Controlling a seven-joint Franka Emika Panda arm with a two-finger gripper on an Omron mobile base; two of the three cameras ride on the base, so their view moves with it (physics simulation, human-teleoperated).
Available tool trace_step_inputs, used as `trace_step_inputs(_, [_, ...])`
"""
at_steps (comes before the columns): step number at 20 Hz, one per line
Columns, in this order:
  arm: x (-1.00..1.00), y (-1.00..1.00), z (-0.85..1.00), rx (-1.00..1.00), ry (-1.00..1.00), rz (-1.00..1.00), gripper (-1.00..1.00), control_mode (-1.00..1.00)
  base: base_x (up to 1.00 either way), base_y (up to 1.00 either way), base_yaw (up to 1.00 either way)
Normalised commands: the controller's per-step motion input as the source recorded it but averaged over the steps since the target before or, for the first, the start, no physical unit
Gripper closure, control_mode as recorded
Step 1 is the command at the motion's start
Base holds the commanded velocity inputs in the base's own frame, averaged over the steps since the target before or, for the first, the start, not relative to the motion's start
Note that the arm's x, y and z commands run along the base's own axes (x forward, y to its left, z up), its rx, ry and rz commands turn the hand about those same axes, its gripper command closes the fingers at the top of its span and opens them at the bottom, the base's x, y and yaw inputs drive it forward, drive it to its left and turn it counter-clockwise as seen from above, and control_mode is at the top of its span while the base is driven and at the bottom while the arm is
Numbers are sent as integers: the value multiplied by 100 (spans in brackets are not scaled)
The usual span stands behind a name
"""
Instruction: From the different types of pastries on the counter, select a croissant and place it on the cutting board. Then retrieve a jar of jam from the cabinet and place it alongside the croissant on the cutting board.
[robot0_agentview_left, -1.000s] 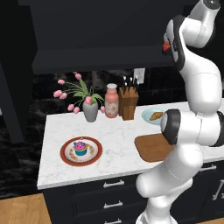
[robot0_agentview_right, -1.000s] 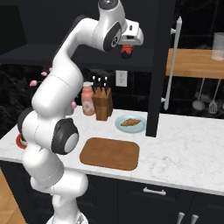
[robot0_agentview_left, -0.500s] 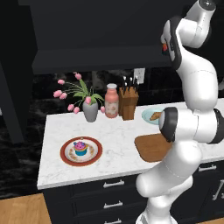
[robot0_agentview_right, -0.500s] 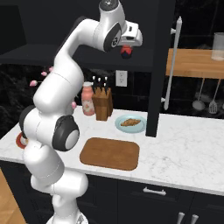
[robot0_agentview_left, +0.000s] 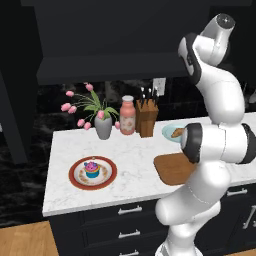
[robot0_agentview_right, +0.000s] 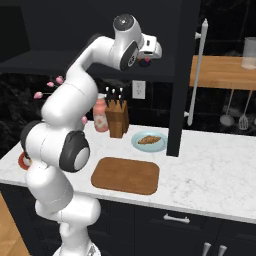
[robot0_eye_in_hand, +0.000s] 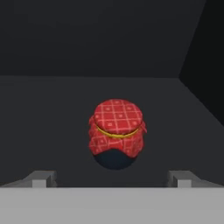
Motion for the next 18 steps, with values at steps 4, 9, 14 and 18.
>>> trace_step_inputs(4, [27, 0, 0, 0, 0, 0, -100, -100, 0, 0, 0])
trace_step_inputs(9, [6, 0, 0, 4, 3, 1, -100, -100, 0, 0, 0])
trace_step_inputs(14, [35, 0, 0, 2, 3, 0, -100, -100, 0, 0, 0])
trace_step_inputs(18, [55, -4, 0, 0, 0, 0, -100, -100, 0, 0, 0])
